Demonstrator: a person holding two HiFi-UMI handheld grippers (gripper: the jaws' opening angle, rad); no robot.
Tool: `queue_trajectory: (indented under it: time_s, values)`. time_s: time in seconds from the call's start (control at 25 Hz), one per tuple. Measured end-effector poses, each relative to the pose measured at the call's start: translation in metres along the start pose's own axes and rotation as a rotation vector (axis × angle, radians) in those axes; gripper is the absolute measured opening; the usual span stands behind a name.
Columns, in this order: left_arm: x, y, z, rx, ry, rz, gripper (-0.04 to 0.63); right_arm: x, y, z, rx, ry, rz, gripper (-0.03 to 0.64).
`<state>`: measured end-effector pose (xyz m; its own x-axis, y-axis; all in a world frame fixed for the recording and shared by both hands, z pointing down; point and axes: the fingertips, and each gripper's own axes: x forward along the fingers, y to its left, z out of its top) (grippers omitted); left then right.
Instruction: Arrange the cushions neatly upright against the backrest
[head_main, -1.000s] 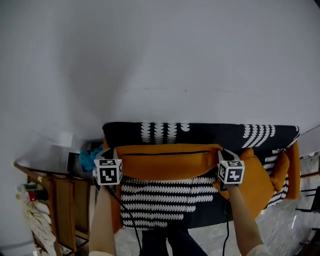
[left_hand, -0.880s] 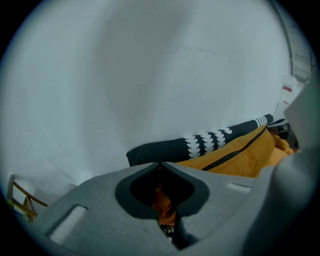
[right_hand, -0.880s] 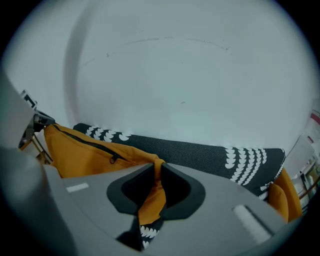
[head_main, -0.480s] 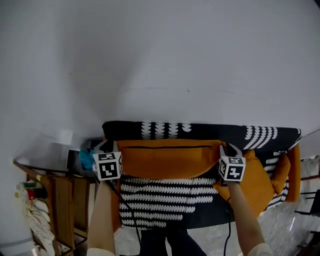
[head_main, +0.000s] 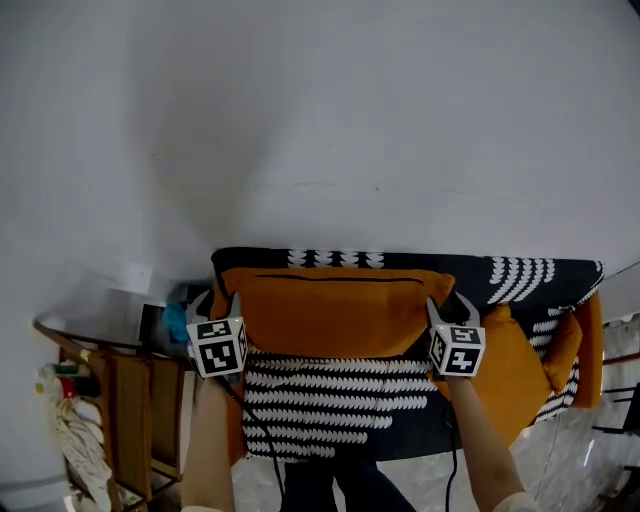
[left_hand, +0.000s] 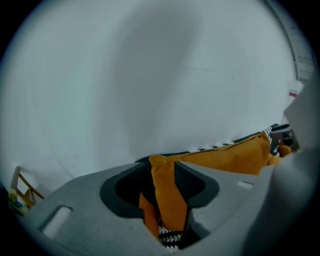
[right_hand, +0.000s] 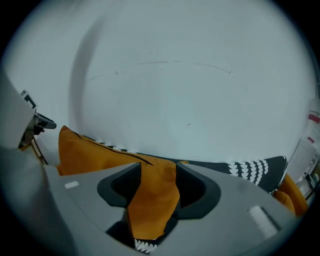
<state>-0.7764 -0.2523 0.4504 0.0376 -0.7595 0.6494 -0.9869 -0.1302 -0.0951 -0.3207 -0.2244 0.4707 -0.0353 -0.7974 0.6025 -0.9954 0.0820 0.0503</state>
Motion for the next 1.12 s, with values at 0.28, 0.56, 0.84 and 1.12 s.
queue_trajectory:
  time_s: [0.28, 0.56, 0.84, 1.12]
  values:
    - [-0.044, -0.008, 0.018, -0.042, -0.084, -0.025, 0.195, -0.041, 0.013, 0.033, 0.096, -0.11, -0.002, 0.17]
    - [-0.111, -0.031, 0.058, -0.11, -0.232, -0.08, 0.159, -0.107, 0.03, 0.078, 0.115, -0.257, 0.01, 0.071]
    - [-0.189, -0.054, 0.104, -0.108, -0.378, -0.141, 0.051, -0.176, 0.041, 0.122, 0.152, -0.387, 0.026, 0.009]
    - [-0.259, -0.068, 0.145, -0.082, -0.512, -0.169, 0.04, -0.238, 0.063, 0.146, 0.107, -0.477, 0.022, 0.009]
